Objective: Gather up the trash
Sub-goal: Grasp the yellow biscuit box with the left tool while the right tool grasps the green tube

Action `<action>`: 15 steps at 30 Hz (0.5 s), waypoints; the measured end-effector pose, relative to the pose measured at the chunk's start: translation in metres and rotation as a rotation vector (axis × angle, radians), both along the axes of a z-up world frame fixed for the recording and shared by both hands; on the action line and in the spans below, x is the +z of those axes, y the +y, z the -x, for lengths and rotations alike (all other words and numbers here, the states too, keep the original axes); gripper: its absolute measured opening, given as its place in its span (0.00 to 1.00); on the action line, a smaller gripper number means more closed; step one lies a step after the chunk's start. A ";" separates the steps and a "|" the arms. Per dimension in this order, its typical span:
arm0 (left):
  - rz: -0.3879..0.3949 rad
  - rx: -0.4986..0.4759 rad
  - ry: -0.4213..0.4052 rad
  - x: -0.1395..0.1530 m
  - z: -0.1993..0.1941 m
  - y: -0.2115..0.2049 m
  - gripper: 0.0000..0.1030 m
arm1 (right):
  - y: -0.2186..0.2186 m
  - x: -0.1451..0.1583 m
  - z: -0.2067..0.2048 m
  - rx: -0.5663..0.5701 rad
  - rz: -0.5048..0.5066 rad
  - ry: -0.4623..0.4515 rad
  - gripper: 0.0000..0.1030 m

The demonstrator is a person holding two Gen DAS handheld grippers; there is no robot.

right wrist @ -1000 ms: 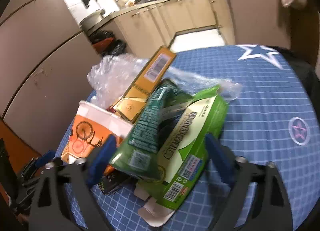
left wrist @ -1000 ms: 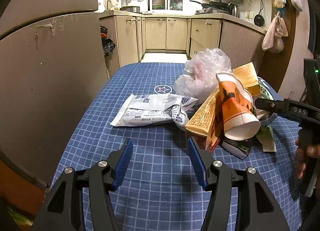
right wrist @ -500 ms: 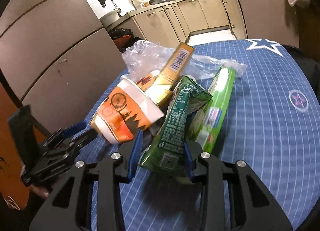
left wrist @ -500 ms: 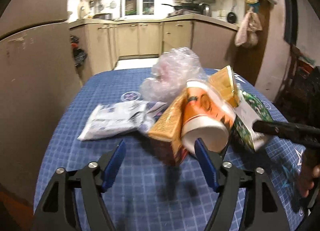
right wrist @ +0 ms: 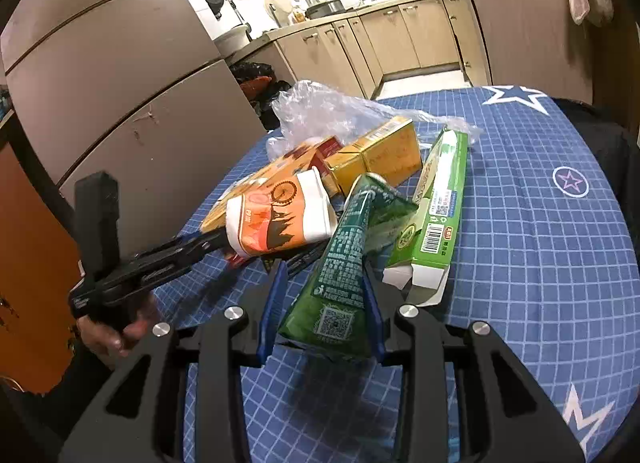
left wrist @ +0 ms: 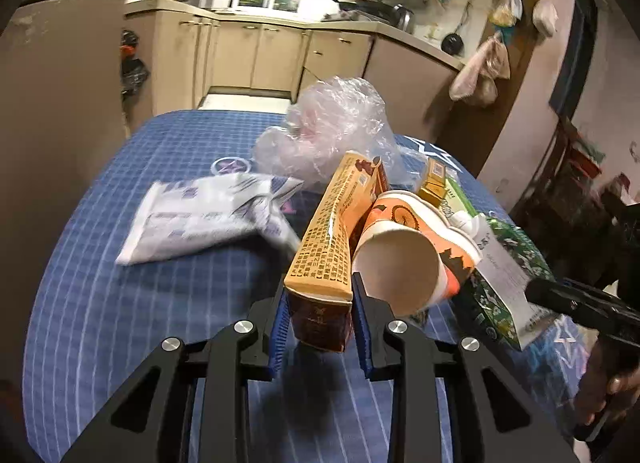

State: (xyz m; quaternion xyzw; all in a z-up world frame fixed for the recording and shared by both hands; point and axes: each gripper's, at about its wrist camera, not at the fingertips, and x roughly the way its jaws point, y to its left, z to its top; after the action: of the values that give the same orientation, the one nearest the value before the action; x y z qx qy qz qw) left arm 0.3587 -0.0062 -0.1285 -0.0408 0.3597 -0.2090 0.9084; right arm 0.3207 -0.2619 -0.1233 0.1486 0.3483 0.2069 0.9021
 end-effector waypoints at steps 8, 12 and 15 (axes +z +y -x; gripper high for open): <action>-0.120 0.072 -0.071 0.019 0.076 0.024 0.28 | -0.003 0.015 0.042 0.018 0.024 -0.018 0.33; -0.173 0.094 -0.066 0.007 0.105 0.033 0.28 | -0.009 0.002 0.077 0.009 0.021 0.045 0.33; -0.190 0.065 -0.048 -0.008 0.116 0.026 0.29 | -0.012 -0.014 0.091 -0.003 0.021 0.114 0.32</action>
State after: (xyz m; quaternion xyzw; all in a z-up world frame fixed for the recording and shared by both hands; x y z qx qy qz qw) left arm 0.2422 0.0196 -0.1361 0.0389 0.3544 -0.1454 0.9229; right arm 0.2301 -0.2738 -0.1376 0.1510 0.4012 0.1932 0.8826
